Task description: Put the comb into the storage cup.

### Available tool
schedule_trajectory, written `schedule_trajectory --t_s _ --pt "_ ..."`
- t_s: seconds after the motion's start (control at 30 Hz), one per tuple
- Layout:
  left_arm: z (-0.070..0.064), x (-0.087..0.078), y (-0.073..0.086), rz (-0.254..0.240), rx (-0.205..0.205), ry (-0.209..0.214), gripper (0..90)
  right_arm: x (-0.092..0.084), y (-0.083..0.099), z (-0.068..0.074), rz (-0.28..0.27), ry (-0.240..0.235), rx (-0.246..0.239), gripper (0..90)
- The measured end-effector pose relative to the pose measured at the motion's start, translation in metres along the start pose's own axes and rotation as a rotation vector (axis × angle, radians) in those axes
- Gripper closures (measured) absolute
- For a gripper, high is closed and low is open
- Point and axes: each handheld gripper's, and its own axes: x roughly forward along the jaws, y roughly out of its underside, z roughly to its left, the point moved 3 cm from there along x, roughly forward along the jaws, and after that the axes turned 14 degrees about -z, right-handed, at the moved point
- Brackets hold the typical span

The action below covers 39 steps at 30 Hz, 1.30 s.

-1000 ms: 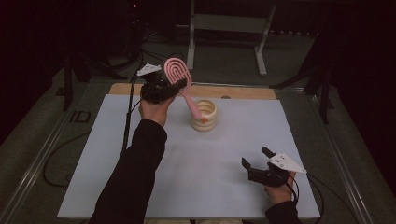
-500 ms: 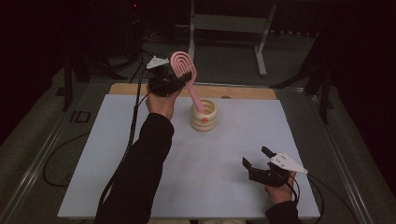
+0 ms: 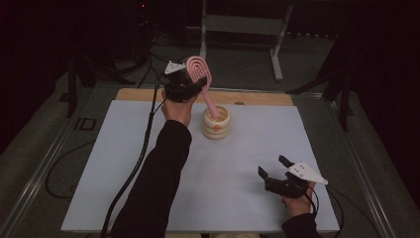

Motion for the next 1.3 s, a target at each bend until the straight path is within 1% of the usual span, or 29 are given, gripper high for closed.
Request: schedule_trajectory --t_s 0.03,0.1,0.2,0.23,0.3,0.43,0.57,0.6,0.67,0.7,0.8,0.83,0.9,1.0,1.07,1.1,1.2,1.23,1.27,1.3 --pt "-0.001 0.004 0.004 0.004 0.006 -0.006 64.1 0.000 0.000 -0.001 -0.002 0.007 0.002 10.0" --pt "-0.002 0.008 0.008 0.006 0.011 -0.008 64.1 -0.001 -0.001 -0.001 -0.004 0.007 0.005 10.0" --pt "-0.002 0.010 0.011 0.010 0.014 -0.011 64.0 -0.001 -0.001 -0.001 -0.005 0.007 0.004 10.0" --pt "-0.003 0.013 0.015 0.016 0.020 -0.017 64.0 -0.001 -0.001 -0.001 -0.006 0.006 0.006 9.8" --pt "-0.003 0.015 0.018 0.019 0.023 -0.022 64.0 -0.001 -0.001 -0.001 -0.005 0.007 0.009 9.8" --pt "-0.005 0.019 0.024 0.028 0.042 -0.032 64.0 -0.001 -0.001 -0.002 -0.006 0.007 0.009 9.8" --pt "-0.005 0.023 0.029 0.033 0.041 -0.034 64.0 -0.001 -0.001 -0.002 -0.009 0.008 0.010 9.8" --pt "-0.004 0.026 0.034 0.045 0.050 -0.039 64.0 -0.001 -0.001 -0.002 -0.009 0.008 0.009 9.8" --pt "-0.004 0.028 0.039 0.058 0.049 -0.042 64.0 -0.001 -0.002 -0.001 -0.008 0.005 0.011 9.8" --pt "-0.004 0.029 0.041 0.061 0.051 -0.041 64.0 -0.001 -0.002 -0.001 -0.008 0.005 0.011 9.8" --pt "-0.004 0.029 0.041 0.061 0.051 -0.041 63.9 -0.001 -0.002 -0.001 -0.008 0.008 0.012 9.8" --pt "-0.007 0.034 0.053 0.083 0.056 -0.043 63.9 -0.001 -0.002 -0.001 -0.008 0.008 0.012 9.8" --pt "-0.008 0.036 0.059 0.092 0.053 -0.039 63.9 -0.001 -0.002 -0.002 -0.009 0.008 0.012 9.8" --pt "-0.010 0.039 0.064 0.101 0.048 -0.032 63.8 -0.001 -0.002 -0.002 -0.010 0.007 0.014 9.8" --pt "-0.010 0.039 0.064 0.101 0.048 -0.032 63.9 -0.001 -0.002 -0.002 -0.011 0.007 0.013 9.8" --pt "-0.011 0.042 0.070 0.110 0.043 -0.025 63.8 -0.001 -0.002 -0.002 -0.012 0.007 0.015 9.8" --pt "-0.011 0.042 0.072 0.109 0.038 -0.026 63.8 -0.001 -0.002 -0.002 -0.012 0.007 0.014 9.8" --pt "-0.011 0.044 0.076 0.115 0.031 -0.024 63.8 -0.001 -0.002 -0.002 -0.012 0.007 0.014 9.8" --pt "-0.011 0.044 0.076 0.115 0.031 -0.024 63.7 -0.001 -0.002 -0.002 -0.012 0.007 0.014 9.8" --pt "-0.012 0.045 0.080 0.134 0.045 -0.020 63.7 -0.001 -0.002 -0.002 -0.012 0.007 0.015 9.8"
